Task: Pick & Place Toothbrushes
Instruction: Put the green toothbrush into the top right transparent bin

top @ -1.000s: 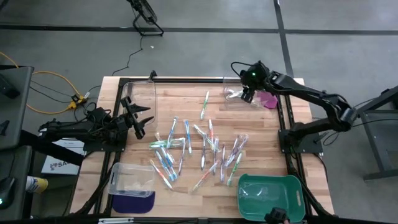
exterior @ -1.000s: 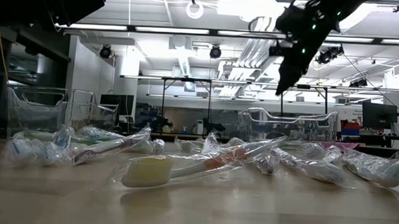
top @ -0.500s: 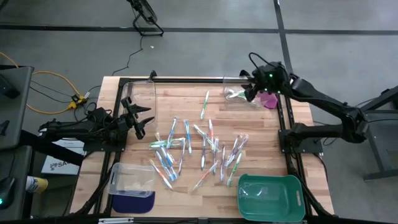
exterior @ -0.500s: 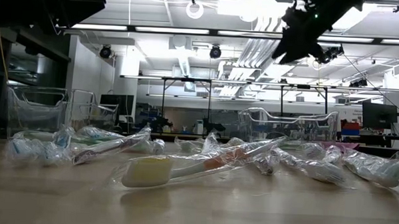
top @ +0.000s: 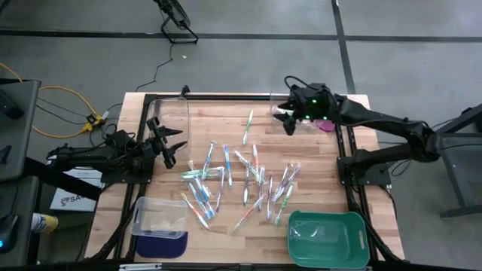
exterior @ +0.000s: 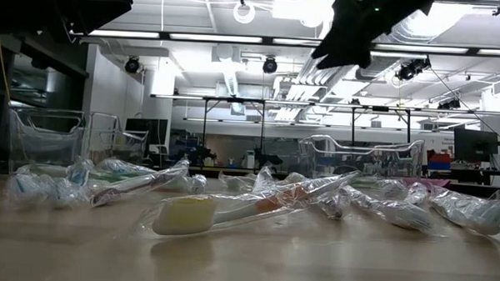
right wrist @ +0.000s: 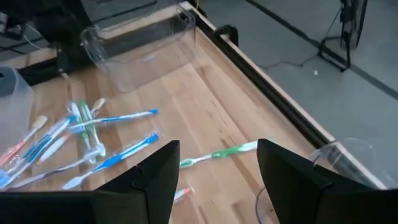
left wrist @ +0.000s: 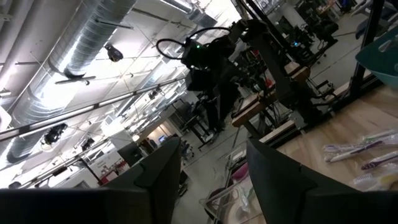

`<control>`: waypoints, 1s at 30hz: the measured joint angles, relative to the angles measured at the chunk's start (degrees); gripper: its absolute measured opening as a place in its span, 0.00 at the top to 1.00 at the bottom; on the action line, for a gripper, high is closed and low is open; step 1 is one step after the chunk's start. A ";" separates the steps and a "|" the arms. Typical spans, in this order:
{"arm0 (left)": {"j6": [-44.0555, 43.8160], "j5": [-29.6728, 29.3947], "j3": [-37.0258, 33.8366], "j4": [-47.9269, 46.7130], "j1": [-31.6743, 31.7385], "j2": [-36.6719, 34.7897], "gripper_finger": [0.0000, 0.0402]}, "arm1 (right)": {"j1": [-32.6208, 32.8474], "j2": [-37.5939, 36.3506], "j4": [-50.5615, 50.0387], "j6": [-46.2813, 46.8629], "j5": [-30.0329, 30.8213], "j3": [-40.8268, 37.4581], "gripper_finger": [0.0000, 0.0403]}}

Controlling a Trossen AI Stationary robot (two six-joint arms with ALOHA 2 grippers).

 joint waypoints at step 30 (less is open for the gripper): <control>-1.10 -0.02 0.00 0.02 0.00 0.00 0.56 | 1.83 35.58 -2.79 27.43 3.71 25.65 0.51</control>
